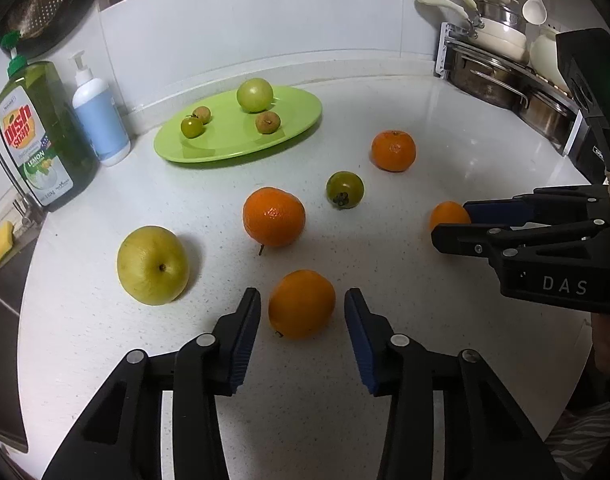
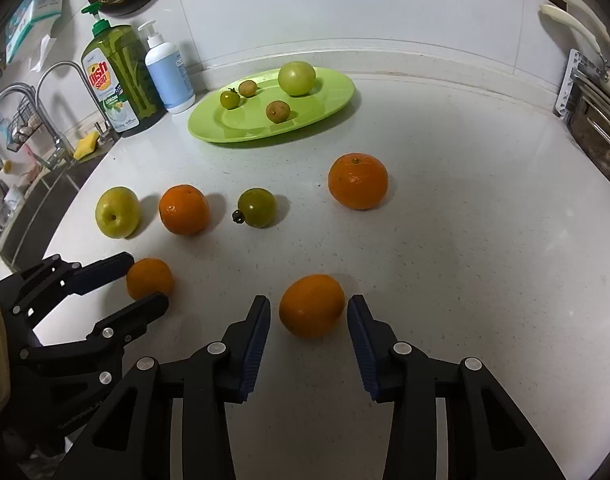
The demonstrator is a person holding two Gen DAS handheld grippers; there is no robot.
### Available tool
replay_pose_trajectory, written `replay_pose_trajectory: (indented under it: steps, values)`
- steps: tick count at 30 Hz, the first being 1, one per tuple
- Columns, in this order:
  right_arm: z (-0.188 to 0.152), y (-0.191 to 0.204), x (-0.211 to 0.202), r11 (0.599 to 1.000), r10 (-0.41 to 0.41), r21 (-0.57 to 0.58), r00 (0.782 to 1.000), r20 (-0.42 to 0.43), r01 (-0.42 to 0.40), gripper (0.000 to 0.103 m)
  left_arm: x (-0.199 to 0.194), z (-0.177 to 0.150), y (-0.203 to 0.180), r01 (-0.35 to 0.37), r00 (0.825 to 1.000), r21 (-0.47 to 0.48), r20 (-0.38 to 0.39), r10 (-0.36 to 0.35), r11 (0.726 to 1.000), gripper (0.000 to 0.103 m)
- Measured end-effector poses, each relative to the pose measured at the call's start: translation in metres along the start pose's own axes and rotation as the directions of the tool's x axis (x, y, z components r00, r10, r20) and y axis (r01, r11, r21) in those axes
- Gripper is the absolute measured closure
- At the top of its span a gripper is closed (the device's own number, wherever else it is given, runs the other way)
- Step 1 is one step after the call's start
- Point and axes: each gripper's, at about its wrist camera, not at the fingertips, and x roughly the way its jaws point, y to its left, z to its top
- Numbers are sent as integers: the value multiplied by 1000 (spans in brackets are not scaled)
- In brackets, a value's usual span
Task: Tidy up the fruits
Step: 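Close the left tool on an orange while the right tool grasps another orange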
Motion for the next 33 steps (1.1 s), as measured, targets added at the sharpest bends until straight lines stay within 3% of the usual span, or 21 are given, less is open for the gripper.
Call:
replay_pose_trajectory:
  steps: [2, 4, 15, 33]
  values:
    - [1, 1, 1, 1000, -1, 0, 1000, -2, 1, 64, 1, 0, 1, 5, 1000, -2, -6, -5, 1000, 68]
    - [1, 2, 3, 1000, -2, -1, 1000, -6, 2, 68, 1, 0, 1, 8, 1000, -6, -6, -8, 1000, 68]
    - [1, 4, 4, 1000, 0, -3, 1000, 2, 0, 68, -2, 5, 4, 41, 999, -31, -5, -41, 999, 68]
    - [13, 14, -23, 1000, 23, -11, 997, 80, -22, 68, -40, 27, 13, 46, 996, -31, 81, -43, 998, 68]
